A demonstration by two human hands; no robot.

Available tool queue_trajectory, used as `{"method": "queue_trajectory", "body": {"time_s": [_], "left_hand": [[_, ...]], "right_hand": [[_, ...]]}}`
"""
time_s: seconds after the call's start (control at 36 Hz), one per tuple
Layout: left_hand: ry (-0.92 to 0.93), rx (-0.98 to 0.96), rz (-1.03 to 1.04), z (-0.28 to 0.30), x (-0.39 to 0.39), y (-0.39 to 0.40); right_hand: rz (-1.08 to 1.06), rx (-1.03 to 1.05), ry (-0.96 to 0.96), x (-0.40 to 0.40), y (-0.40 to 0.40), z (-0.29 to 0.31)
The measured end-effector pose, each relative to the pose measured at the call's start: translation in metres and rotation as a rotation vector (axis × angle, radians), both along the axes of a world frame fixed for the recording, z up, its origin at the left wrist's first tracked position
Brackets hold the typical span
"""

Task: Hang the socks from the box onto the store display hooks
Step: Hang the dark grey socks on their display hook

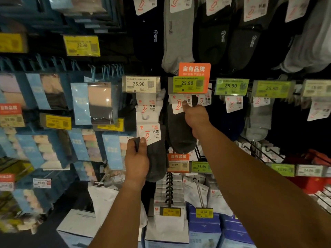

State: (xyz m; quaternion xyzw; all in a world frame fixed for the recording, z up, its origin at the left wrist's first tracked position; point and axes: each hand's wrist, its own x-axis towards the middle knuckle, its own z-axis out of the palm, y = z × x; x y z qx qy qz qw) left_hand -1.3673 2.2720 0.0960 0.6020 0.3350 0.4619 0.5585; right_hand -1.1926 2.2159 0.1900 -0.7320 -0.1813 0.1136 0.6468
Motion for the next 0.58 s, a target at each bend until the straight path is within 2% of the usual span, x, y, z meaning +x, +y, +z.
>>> {"method": "queue_trajectory", "body": {"time_s": [0.14,0.19,0.25,0.28,0.42,0.58], "left_hand": [[-0.020,-0.013,-0.021,0.003,0.007,0.000],[-0.040,-0.028,-0.047,0.004,0.009,-0.001],[-0.072,-0.049,-0.084,0.007,0.011,-0.003],[-0.087,-0.058,-0.102,0.007,0.013,-0.003],[-0.179,-0.123,-0.259,0.016,0.028,-0.017],[-0.129,-0.063,-0.333,0.028,0.047,-0.032]], "right_hand": [[0.006,-0.054,-0.126,0.001,-0.005,-0.013],[-0.114,-0.145,-0.301,-0.007,-0.016,-0.019],[-0.239,-0.104,-0.484,-0.023,-0.030,-0.029],[-0.235,-0.063,-0.502,-0.036,-0.037,-0.033],[0.044,0.029,-0.245,-0.078,-0.045,-0.061],[-0.009,0.156,-0.171,-0.068,-0.051,-0.064]]}}
